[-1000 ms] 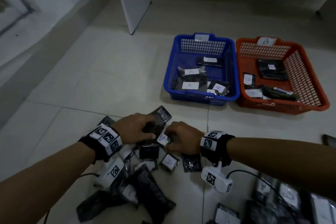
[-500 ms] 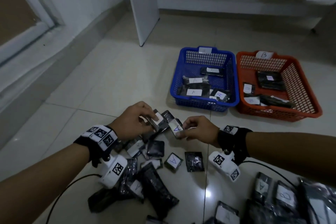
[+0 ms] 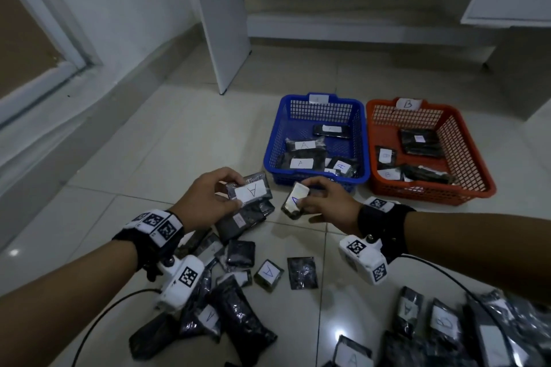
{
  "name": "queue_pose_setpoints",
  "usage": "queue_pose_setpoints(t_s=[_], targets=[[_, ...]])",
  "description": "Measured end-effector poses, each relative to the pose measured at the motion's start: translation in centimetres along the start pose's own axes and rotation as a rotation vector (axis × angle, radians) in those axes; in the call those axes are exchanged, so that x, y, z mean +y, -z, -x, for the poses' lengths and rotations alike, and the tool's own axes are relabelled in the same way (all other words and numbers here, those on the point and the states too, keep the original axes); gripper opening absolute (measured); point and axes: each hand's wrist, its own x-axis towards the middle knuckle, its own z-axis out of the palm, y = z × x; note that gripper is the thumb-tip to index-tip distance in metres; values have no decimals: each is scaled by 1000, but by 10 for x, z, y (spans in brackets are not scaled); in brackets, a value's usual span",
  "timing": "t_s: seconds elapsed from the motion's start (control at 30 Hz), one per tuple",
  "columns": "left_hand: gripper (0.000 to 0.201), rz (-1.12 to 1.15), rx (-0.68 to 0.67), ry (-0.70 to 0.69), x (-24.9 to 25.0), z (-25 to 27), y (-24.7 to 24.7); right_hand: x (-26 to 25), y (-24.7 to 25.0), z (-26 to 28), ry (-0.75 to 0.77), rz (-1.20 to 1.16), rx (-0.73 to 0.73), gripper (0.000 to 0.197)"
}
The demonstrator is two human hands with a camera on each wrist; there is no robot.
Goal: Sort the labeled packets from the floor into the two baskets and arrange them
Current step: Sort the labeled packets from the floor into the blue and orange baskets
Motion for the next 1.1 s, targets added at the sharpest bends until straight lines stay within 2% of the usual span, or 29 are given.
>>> queue_pose_setpoints(t_s=[0.1,0.2,0.3,0.37,0.43,0.5,0.6,0.67,0.73,0.8,0.87,0.97,1.03,1.1], targets=[[47,159,73,51,10,-13,-10,-7,12,4,23,28,21,44],[32,236,112,20,20,-37,-21,-19,32,2,102,54,59,45],[21,210,144,-33,34,-67,-36,-30,57,-9,246,171,241,33],[26,144,161,-94,40,-89,-46,-34,77,-18,305,272,379,25],[36,90,147,-156,44,-113,-54,-37,100,-29,327,401,448,23],[40,39,115,-187,44,-136,-61,-40,119,-38,315,574,445,25],[32,-301,30,-222,44,-165,-72,-46,137,-51,320,761,402,26],[37,-451,-93,-216,40,-179,-83,-53,142,-60,358,860,376,25],[60,-417,-232,-155,28,-190,-97,-58,145,-71,346,900,340,22],[76,-471,-262,-131,14,-196,-109,-58,145,-81,273,922,287,20],[75,-520,-227,-151,7,-199,-113,-52,143,-86,226,1016,241,20],[76,-519,-269,-123,4,-198,-108,-39,139,-87,290,1286,274,33],[64,-524,-338,-136,5,-195,-99,-34,139,-84,318,1323,299,36],[36,-604,-428,-181,9,-189,-93,-34,139,-80,323,1285,279,31]])
